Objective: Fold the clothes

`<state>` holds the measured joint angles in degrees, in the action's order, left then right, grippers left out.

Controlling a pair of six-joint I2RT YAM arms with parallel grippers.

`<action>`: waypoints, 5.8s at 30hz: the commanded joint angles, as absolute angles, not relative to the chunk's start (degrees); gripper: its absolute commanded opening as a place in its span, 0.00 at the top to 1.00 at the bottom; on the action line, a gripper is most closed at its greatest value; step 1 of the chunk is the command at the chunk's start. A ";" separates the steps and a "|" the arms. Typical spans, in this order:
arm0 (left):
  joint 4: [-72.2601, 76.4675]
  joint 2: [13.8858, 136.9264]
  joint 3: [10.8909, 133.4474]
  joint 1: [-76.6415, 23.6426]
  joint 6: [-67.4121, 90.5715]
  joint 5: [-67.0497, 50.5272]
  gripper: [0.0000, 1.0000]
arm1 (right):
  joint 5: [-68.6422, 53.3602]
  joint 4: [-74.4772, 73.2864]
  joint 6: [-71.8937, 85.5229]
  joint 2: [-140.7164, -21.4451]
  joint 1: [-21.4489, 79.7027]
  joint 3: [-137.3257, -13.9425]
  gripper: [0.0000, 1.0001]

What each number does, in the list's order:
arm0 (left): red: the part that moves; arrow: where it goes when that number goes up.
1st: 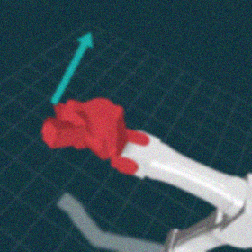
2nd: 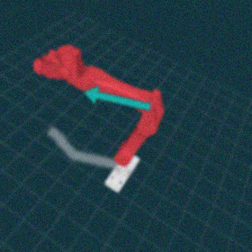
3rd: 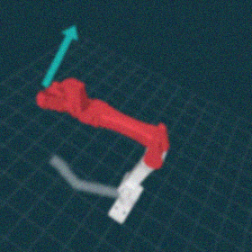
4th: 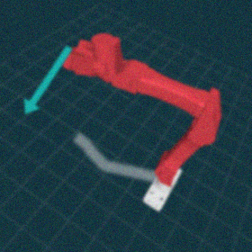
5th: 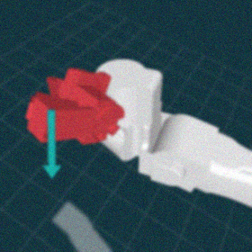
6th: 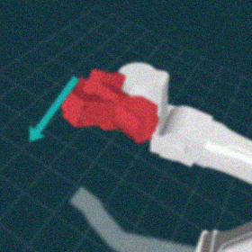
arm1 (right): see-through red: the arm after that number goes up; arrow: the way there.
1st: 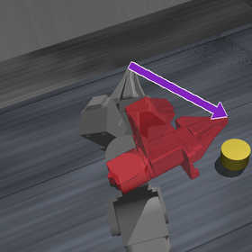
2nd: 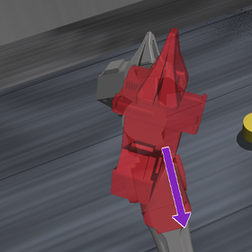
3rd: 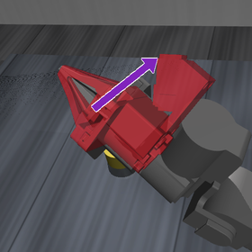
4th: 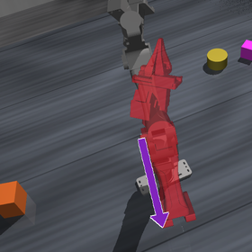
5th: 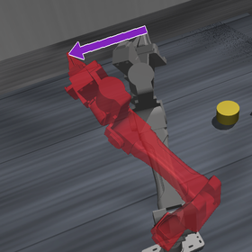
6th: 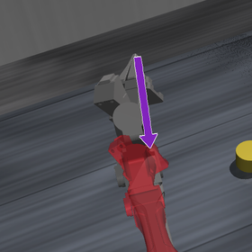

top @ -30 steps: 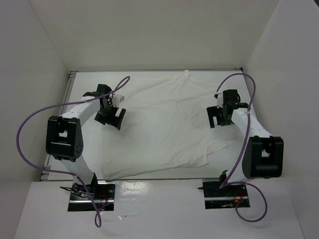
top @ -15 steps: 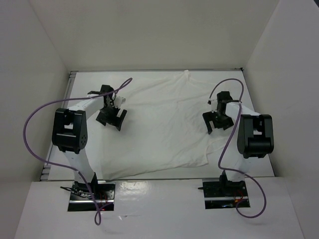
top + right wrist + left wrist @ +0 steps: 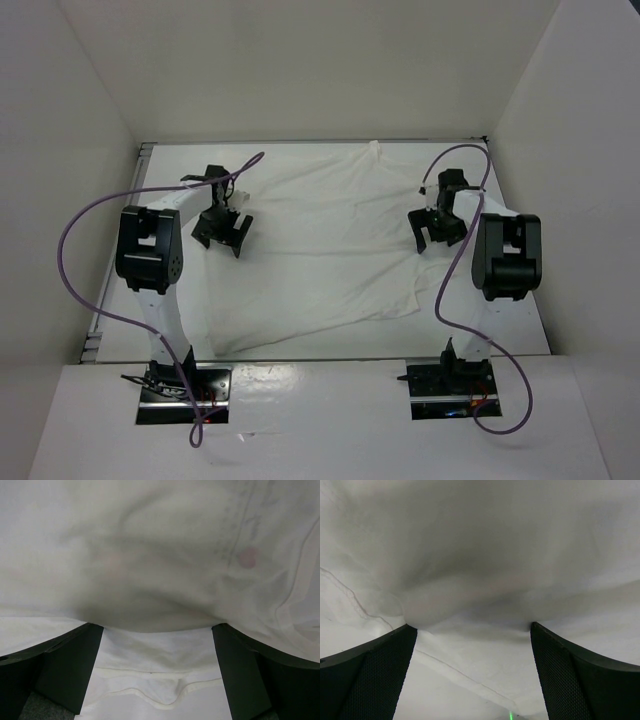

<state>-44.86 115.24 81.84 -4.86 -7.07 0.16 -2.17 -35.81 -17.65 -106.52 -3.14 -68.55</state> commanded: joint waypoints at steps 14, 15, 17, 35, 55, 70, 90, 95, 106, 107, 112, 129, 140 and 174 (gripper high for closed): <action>-46.58 111.71 71.11 -7.02 -14.85 13.97 0.01 | 4.30 -36.30 -15.82 -128.31 -3.35 -101.85 0.01; -46.58 111.10 69.36 -8.34 -15.38 15.45 0.03 | 4.83 -36.99 -15.82 -130.23 -3.34 -104.82 0.01; -47.10 109.52 67.95 -9.49 -16.16 16.78 0.04 | 5.53 -37.52 -15.21 -132.09 -2.73 -107.74 0.01; -51.94 105.46 67.76 -23.63 -21.79 14.07 0.35 | 6.25 -63.19 -14.85 -166.90 6.23 -171.73 0.00; -53.27 91.51 81.65 -28.58 -20.31 6.33 0.04 | -4.65 -67.58 -13.72 -148.38 3.87 -172.99 0.00; -43.34 94.04 79.89 -12.04 -12.30 -0.79 0.01 | -5.90 -40.88 -9.40 -96.35 6.93 -100.53 0.00; -40.17 115.40 96.77 2.46 -17.84 -4.22 0.01 | -2.92 -36.83 -10.46 -91.14 19.76 -70.66 0.00; -37.44 116.46 95.36 2.99 -18.37 -4.22 0.01 | 1.05 -35.78 -10.46 -96.05 29.08 -73.12 0.00; -38.06 123.39 103.87 5.19 -17.84 -4.83 0.01 | 6.24 -35.77 -10.46 -113.89 43.85 -83.13 0.00; -38.75 123.92 104.50 5.19 -17.84 -5.44 0.01 | 6.24 -35.77 -10.46 -114.52 45.08 -83.75 0.00; -38.76 125.16 105.82 5.19 -17.84 -6.15 0.01 | 6.24 -35.77 -10.46 -115.75 47.98 -84.90 0.00; -38.76 132.01 104.77 4.05 -17.84 -0.01 0.01 | 1.76 -36.30 -12.83 -118.21 50.19 -82.27 0.00; -41.48 129.12 94.93 2.99 -22.05 7.90 0.12 | 0.36 -39.81 -17.23 -113.31 48.35 -72.96 0.00; -55.02 126.22 85.34 -2.20 -30.59 -1.58 0.01 | -4.82 -50.27 -33.22 -90.35 16.52 -68.28 0.00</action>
<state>-49.98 121.71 90.65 -1.13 -28.69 -1.04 -0.89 -46.89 -31.29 -92.68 16.34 -67.02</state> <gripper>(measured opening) 0.987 0.997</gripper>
